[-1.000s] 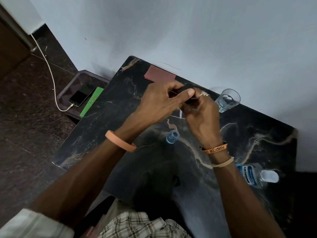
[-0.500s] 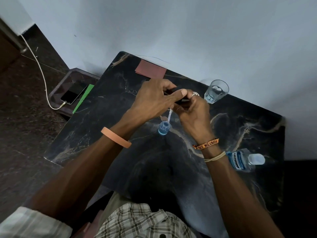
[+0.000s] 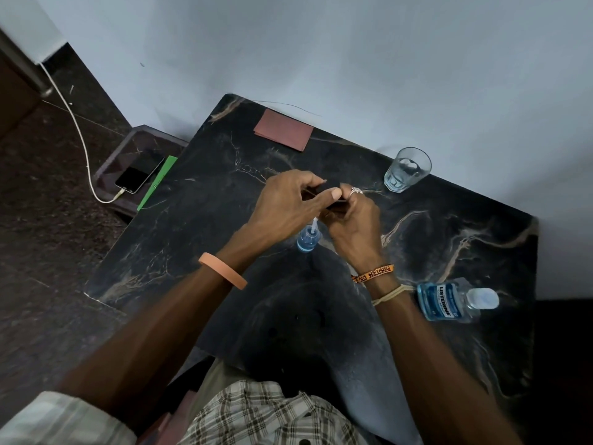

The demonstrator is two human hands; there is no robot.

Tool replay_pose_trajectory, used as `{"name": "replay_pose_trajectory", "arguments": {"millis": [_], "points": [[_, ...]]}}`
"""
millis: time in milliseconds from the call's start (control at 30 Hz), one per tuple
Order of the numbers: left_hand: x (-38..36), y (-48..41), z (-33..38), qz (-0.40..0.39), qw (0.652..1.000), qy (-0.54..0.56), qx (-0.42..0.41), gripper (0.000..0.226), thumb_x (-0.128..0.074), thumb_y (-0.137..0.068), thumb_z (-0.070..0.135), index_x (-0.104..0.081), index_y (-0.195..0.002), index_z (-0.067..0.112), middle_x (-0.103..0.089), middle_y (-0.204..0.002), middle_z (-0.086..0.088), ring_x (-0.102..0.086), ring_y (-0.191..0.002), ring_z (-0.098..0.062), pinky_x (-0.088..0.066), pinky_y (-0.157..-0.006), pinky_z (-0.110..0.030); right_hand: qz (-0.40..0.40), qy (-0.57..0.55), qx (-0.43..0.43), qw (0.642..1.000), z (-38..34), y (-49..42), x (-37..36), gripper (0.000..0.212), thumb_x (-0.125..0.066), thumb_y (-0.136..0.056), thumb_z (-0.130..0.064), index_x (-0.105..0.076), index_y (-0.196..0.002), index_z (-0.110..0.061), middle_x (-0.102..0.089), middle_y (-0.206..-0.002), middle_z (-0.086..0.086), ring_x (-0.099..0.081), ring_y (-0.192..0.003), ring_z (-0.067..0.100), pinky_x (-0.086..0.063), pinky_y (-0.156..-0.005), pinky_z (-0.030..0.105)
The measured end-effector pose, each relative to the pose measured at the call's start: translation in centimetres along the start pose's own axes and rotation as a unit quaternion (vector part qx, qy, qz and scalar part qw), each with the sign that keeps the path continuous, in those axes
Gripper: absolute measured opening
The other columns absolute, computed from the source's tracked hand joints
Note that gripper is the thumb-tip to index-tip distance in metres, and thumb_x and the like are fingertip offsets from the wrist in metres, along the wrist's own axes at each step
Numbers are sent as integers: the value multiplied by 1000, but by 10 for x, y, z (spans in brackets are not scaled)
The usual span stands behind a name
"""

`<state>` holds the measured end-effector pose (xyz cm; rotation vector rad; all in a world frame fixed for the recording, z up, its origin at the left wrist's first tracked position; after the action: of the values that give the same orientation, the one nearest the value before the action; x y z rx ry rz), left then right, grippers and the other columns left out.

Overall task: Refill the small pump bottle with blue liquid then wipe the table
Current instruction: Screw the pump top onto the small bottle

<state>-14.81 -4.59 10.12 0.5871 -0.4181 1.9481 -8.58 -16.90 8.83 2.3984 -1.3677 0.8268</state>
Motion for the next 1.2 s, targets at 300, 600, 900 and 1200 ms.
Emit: {"name": "replay_pose_trajectory", "arguments": {"millis": [300,600,900,1200], "points": [[-21,11,-34,-18,999,29,39,32,-84,-75,19,-69,-104,22,-73,-95,10,-69,-90,0,-57,-84,-25,-19,-42,-18,999,30,9,-24,26,-71,-81,-1,-71,-100,-18,-71,-85,-9,-67,-79,4,-48,-66,7],[-35,18,-50,-15,996,66,49,21,-84,-72,15,-72,-89,17,-74,-86,5,-71,-80,-7,-61,-76,-38,-53,-5,-37,998,58,20,-42,48,-85,-66,-25,-60,-106,-34,-62,-86,-27,-57,-88,-19,-49,-63,5],[-49,33,-70,-34,997,65,24,48,-85,-73,21,-63,-115,25,-64,-106,16,-64,-99,4,-53,-85,-13,-82,30,-45,995,83,26,-64,35,-68,-82,-10,-69,-112,-28,-71,-88,-8,-66,-80,10,-48,-65,16],[-51,25,-61,-7,998,-57,2,26,-81,-72,24,-70,-95,23,-62,-87,14,-56,-78,6,-44,-71,-6,-106,37,-63,992,87,21,-63,25,-69,-84,-18,-72,-109,-17,-73,-86,3,-67,-77,17,-57,-69,35]]}}
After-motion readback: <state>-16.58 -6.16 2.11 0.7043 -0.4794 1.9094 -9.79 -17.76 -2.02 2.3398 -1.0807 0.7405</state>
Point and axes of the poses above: each hand's wrist, its own y-axis away from the middle knuckle, its own x-axis out of the back of the hand, z = x × y, the point moved 6 cm from there along -y, towards the middle knuckle
